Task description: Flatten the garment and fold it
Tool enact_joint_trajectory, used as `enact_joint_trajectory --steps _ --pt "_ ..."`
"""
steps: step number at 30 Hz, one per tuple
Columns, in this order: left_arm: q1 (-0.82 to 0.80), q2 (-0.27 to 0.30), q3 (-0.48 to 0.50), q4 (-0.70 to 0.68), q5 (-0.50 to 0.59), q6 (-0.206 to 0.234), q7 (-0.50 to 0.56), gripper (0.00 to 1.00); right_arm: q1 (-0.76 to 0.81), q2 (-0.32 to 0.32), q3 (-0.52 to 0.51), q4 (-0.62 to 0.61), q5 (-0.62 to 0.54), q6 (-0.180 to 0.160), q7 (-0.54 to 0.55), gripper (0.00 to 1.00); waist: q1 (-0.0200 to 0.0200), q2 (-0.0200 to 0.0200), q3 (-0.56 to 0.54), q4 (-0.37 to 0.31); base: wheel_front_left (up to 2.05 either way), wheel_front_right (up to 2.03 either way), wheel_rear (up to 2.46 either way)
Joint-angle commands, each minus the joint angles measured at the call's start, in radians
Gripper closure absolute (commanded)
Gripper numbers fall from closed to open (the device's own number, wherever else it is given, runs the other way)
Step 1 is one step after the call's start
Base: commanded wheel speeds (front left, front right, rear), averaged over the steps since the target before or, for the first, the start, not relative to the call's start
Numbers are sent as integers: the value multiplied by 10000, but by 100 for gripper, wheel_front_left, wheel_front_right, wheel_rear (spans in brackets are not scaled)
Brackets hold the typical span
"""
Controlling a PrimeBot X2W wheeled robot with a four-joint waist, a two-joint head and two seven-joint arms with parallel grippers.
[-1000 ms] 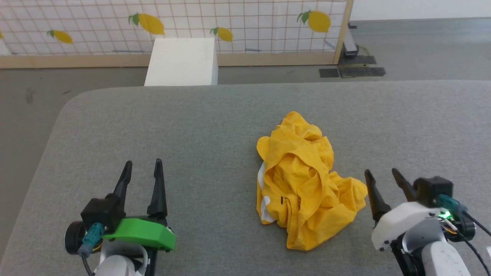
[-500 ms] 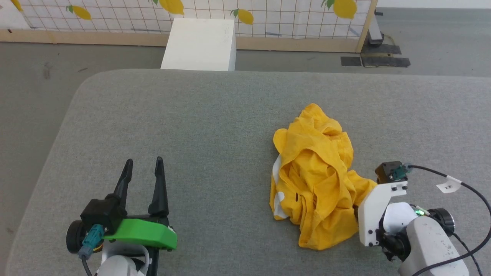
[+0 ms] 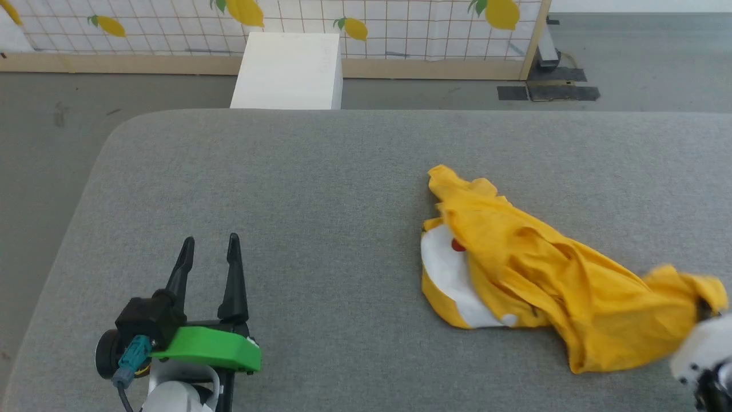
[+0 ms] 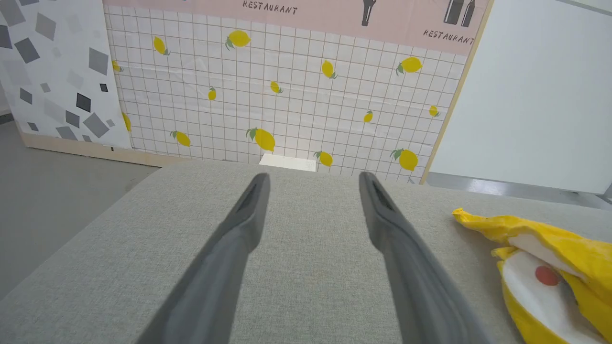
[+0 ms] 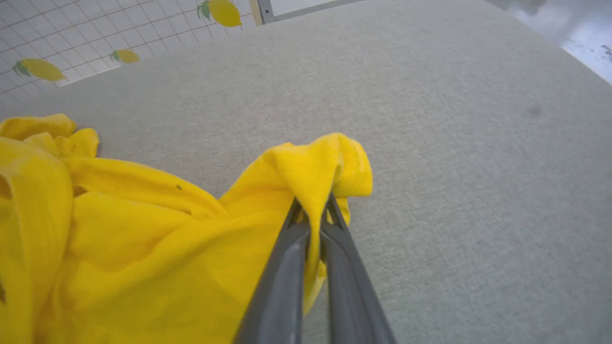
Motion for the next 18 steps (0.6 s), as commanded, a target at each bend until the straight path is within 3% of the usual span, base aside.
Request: enact_joint_trajectory --steps 1,2,3,4,6,12,18 --pt "157 -46 -34 -31 -11 26 -45 0 261 -10 -472 140 -6 -15 90 100 0 -1 -66 -92 0 0 0" --pt "170 -46 -51 -14 -25 27 -45 0 372 -10 -712 264 -38 -15 186 75 0 -1 -92 -121 0 0 0" --pt "183 -47 -71 8 -35 31 -45 0 483 -10 -913 409 -50 -15 269 18 0 -1 -119 -151 0 0 0" --pt "194 -47 -84 23 -42 37 -45 0 544 -10 -1021 507 -31 -15 294 0 0 -1 -145 -180 0 0 0" --pt "221 -47 -117 67 -49 27 -45 0 640 -10 -1032 600 43 -15 89 0 0 -1 -208 -250 0 0 0" --pt "227 -48 -281 247 -94 -2 -45 0 1060 -10 250 76 433 -15 -1603 0 0 -1 -342 -540 0 0 0" --pt "-607 -48 -1293 983 -257 -106 -45 0 1460 -10 1449 -868 679 -15 -2643 0 0 -1 -193 -953 0 0 0"
